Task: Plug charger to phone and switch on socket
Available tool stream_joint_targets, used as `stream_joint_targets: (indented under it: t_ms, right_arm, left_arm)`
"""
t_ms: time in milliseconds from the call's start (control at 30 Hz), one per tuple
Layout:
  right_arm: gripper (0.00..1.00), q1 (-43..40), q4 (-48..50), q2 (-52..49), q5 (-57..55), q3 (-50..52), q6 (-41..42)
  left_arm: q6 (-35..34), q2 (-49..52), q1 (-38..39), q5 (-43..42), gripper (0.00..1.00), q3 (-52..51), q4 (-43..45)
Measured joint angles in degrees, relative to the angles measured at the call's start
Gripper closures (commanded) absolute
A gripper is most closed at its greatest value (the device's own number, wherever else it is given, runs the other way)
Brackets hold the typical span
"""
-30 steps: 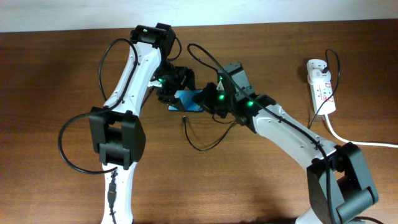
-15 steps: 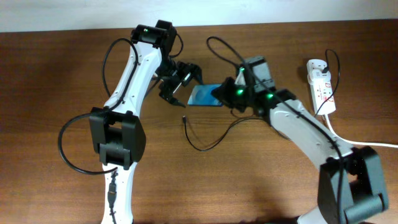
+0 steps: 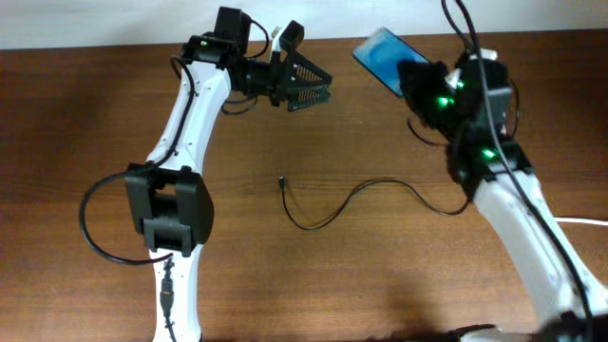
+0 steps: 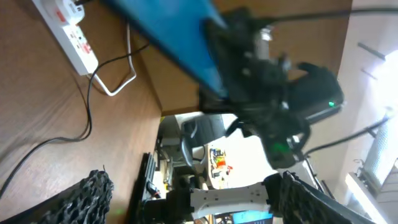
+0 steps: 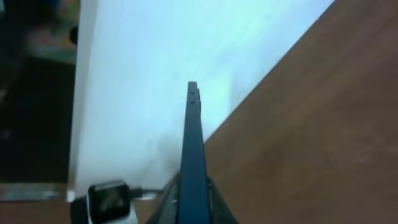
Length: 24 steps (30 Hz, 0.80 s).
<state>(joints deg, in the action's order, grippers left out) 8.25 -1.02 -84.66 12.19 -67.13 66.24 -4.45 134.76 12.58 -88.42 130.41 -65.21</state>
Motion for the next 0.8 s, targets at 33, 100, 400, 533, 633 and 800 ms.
stream_joint_targets:
  t_ms: [33,100,400,533,633,800]
  right_arm:
    - [0.96,0.57,5.07,-2.14,0.11,0.46,2.95]
    - [0.96,1.64,14.53,-5.38,0.48,0.59,7.34]
    - [0.96,7.56,17.86,-6.91,-1.79,0.59,16.50]
    - [0.96,9.05,17.79,-6.97,-3.26,0.59,18.01]
    - [0.96,9.22,17.77,-6.99,-6.14,0.59,19.28]
    - [0.96,10.45,18.03,-7.02,-11.63,0.20,25.14]
  left_arm:
    - [-0.52,0.00,0.04,-0.17,0.07,0.00,0.09]
    - [-2.36,0.00,0.04,-0.28,0.07,0.00,1.07]
    - [-46.62,0.00,-0.68,11.04,0.15,0.02,43.85]
    - [-58.36,0.00,0.28,16.11,0.30,0.11,48.76]
    - [-65.59,0.00,2.14,18.10,0.67,0.11,49.72]
    - [-74.05,0.00,3.85,20.87,0.92,-0.02,50.80]
